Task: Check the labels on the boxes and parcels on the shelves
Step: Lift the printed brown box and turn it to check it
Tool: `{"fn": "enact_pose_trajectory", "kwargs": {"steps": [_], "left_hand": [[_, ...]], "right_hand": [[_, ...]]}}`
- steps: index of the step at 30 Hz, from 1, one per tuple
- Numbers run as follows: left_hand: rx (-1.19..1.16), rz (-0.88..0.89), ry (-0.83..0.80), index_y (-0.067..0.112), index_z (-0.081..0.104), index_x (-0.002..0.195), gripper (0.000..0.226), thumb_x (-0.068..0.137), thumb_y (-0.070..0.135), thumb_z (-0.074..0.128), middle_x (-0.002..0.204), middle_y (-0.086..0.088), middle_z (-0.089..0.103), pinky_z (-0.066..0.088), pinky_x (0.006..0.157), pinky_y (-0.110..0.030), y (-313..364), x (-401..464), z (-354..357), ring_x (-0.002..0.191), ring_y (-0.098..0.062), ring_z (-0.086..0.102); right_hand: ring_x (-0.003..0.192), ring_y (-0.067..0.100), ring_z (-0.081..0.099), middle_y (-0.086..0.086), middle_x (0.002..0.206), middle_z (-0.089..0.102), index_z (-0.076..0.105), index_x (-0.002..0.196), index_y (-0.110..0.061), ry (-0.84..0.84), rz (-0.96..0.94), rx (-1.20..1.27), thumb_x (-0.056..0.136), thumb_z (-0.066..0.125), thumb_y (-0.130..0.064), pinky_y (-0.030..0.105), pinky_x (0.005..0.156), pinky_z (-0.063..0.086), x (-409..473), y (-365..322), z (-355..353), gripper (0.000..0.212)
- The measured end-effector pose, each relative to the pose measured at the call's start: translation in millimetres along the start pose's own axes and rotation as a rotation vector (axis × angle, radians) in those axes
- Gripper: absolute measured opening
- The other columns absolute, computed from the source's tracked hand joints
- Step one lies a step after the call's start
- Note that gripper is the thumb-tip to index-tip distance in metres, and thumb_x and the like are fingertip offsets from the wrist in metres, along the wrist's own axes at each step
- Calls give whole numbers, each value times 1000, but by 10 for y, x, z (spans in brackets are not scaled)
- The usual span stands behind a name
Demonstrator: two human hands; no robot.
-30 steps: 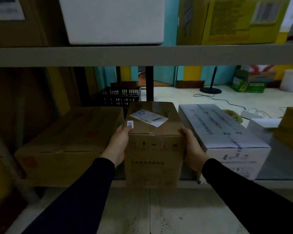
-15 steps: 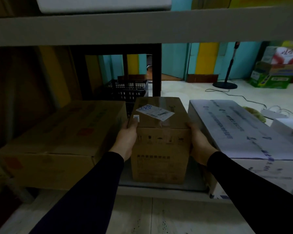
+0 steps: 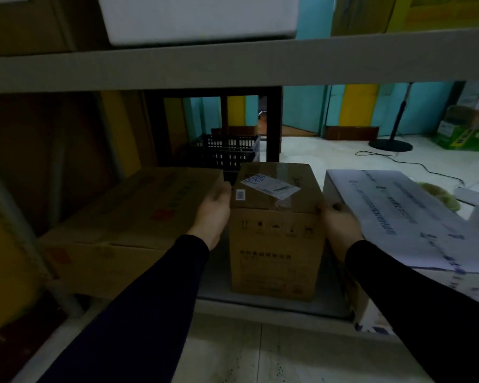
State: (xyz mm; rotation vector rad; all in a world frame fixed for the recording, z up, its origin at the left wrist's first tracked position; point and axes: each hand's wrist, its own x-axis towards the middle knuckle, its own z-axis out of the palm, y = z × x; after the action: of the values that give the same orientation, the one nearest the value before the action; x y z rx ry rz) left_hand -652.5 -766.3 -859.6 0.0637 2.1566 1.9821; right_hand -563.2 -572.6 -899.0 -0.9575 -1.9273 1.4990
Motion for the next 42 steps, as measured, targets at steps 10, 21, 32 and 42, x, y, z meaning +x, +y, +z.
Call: {"fn": "enact_pose_trajectory", "kwargs": {"steps": [10,21,32,42], "left_hand": [[146,89,96,22,40,150,55,103,50,41,149,-1,48,32,99,-30,113,-380,-1372,135,-20,44],[224,12,175,20,28,156,67,102,59,33,159,-1,33,23,112,-32,-107,-237,-2923,145,-22,31],[248,-79,-31,19,31,154,95,83,80,46,155,-3,39,31,110,-38,-581,1334,-4047,139,-26,40],[-3,-263,-186,27,40,148,70,88,54,65,134,-1,56,38,100,-42,-1085,1673,-4066,105,-20,52]], "right_hand": [[108,10,57,-2,127,58,56,133,-24,-206,-589,-164,98,46,-57,28,88,50,-796,-662,450,50],[142,31,37,12,161,27,27,157,-21,-563,-383,-299,98,39,-67,40,112,35,-1606,-787,1892,76],[138,38,44,9,159,37,16,160,-18,-143,92,-192,89,51,-73,50,112,41,-1337,-477,2737,97],[87,20,59,1,98,60,47,127,-18,-150,332,168,99,55,-44,42,90,45,-1540,-103,3023,39]]}}
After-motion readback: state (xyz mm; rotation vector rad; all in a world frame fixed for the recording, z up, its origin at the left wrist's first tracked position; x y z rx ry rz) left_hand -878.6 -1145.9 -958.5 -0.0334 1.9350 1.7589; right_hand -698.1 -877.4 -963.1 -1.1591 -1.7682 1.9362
